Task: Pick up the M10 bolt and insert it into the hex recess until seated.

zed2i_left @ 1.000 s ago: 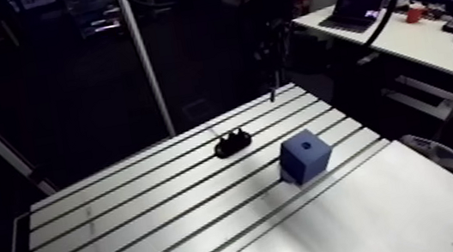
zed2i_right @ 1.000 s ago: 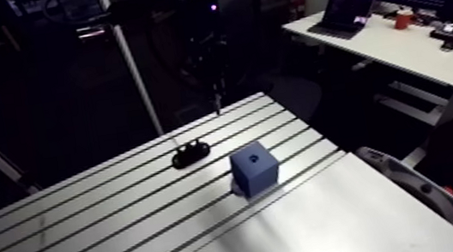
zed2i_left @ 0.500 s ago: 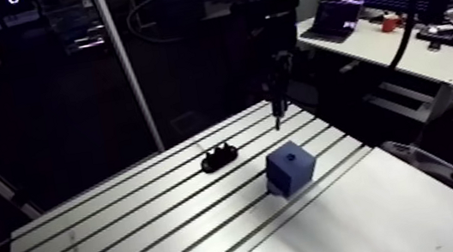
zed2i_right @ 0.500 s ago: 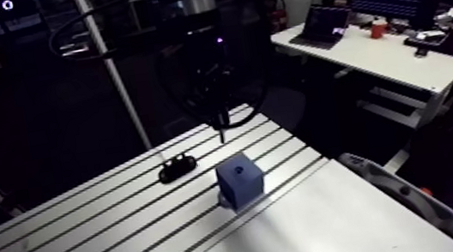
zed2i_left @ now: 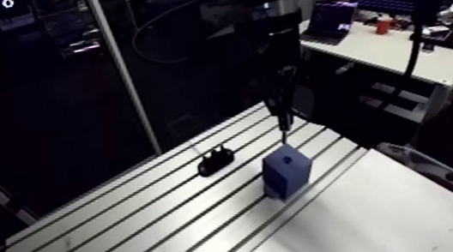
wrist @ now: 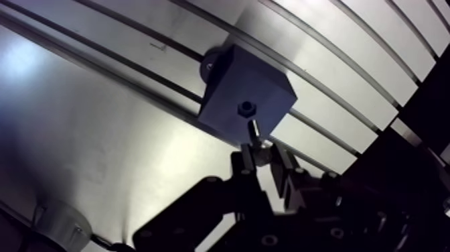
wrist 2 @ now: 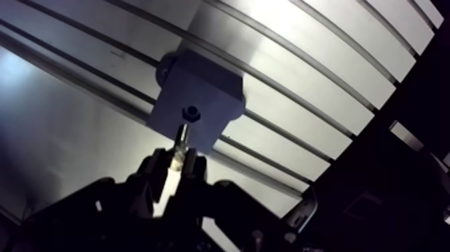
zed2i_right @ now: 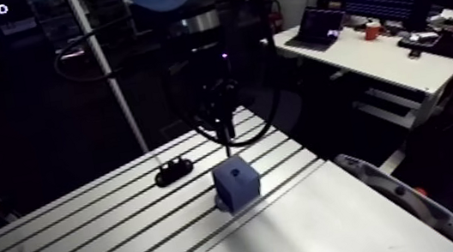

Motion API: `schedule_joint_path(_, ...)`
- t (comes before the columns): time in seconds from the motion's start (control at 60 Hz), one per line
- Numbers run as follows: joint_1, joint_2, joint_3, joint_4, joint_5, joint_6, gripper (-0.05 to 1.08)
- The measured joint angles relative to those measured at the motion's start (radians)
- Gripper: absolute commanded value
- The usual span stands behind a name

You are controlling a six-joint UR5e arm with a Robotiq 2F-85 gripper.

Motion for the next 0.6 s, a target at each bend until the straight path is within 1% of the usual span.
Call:
schedule_joint_path(0.25,-0.002,-0.012,0.027,-0.003,-0.008,0.005,0.77)
schedule_joint_path(0.6,-0.002,-0.023,0.054,-0.038,-0.01,0.005,0.77)
